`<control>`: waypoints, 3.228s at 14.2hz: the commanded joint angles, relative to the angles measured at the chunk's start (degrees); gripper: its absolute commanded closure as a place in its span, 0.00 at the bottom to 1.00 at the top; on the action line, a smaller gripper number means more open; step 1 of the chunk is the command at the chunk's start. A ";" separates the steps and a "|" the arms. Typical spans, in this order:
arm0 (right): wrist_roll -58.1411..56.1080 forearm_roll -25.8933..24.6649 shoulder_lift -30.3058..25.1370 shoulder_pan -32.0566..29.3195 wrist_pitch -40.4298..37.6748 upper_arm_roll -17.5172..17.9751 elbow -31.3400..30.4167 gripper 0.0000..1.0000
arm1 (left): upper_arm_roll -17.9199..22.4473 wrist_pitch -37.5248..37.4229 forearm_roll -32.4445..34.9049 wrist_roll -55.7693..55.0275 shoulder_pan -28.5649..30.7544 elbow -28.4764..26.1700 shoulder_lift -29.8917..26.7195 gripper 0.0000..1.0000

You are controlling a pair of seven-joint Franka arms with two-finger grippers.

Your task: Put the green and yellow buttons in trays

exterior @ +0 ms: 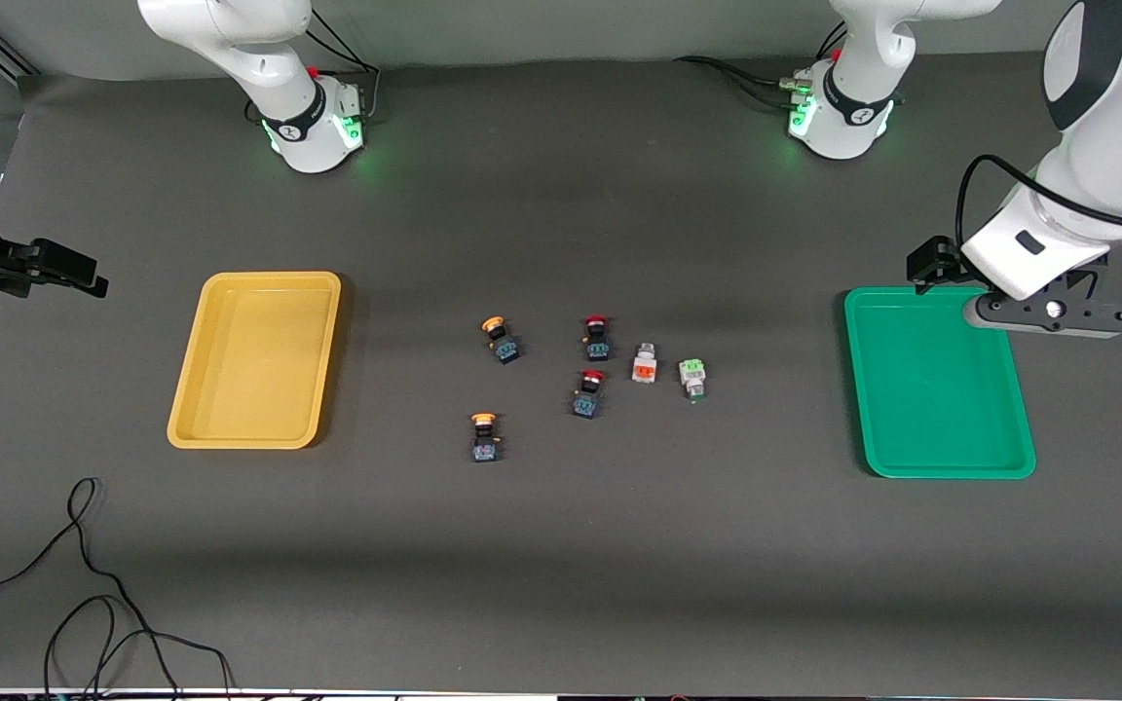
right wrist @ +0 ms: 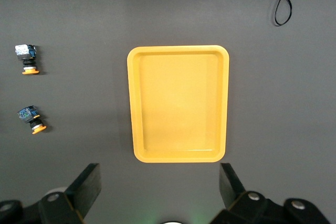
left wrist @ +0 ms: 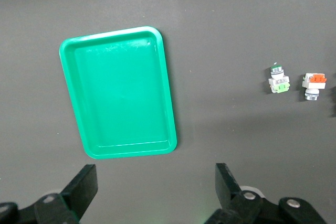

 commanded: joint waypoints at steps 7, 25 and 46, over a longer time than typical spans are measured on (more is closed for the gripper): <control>0.96 1.05 1.10 0.56 0.16 -0.02 1.23 0.00 | 0.33 -2.61 -0.72 0.90 -0.57 1.68 1.10 0.00; 21.44 2.54 5.57 36.66 21.16 0.33 -10.81 0.00 | -6.15 -4.12 -8.46 -9.44 -0.83 6.77 6.19 0.06; 21.27 -8.35 31.59 44.95 65.01 -0.02 -22.67 0.00 | -11.01 46.31 -0.81 -25.89 -8.30 -17.56 29.48 0.01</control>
